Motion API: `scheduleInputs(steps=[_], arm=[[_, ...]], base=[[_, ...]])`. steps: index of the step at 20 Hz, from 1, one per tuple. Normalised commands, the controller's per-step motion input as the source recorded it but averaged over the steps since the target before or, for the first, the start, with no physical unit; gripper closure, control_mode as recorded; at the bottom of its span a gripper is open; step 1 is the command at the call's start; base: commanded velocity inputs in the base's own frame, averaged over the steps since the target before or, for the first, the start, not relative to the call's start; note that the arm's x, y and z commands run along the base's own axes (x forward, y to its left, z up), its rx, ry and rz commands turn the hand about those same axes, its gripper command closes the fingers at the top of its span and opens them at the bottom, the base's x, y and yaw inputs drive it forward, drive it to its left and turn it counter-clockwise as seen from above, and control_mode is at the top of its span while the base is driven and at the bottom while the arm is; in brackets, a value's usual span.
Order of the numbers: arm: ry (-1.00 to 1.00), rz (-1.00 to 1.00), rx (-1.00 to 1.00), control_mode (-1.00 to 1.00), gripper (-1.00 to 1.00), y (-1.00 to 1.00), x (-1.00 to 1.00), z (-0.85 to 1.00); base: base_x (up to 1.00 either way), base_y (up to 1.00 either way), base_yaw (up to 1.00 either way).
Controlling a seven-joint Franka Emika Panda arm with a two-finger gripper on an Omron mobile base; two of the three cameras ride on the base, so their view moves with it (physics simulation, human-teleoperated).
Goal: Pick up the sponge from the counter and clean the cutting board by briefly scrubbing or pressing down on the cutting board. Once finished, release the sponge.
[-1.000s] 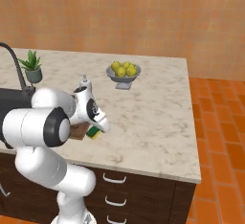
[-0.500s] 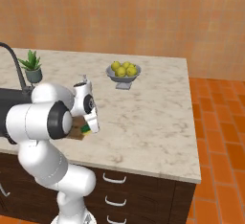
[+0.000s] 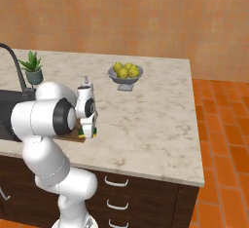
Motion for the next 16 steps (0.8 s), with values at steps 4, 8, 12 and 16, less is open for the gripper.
scheduleInputs(steps=[4, 8, 12, 16], arm=[[-0.11, -0.18, 0.15, -1.00, 1.00, 0.22, -0.04, -0.54], [-0.13, -0.19, 0.02, -1.00, 1.00, 0.03, 0.05, -0.30], [-0.15, -0.21, 0.00, -1.00, 1.00, 0.06, 0.02, -0.38], [-0.13, -0.23, 0.00, -1.00, 1.00, 0.04, 0.21, -0.18]], base=[[0.00, 0.00, 0.00], [0.00, 0.00, 0.00], [0.00, 0.00, 0.00], [0.00, 0.00, 0.00]])
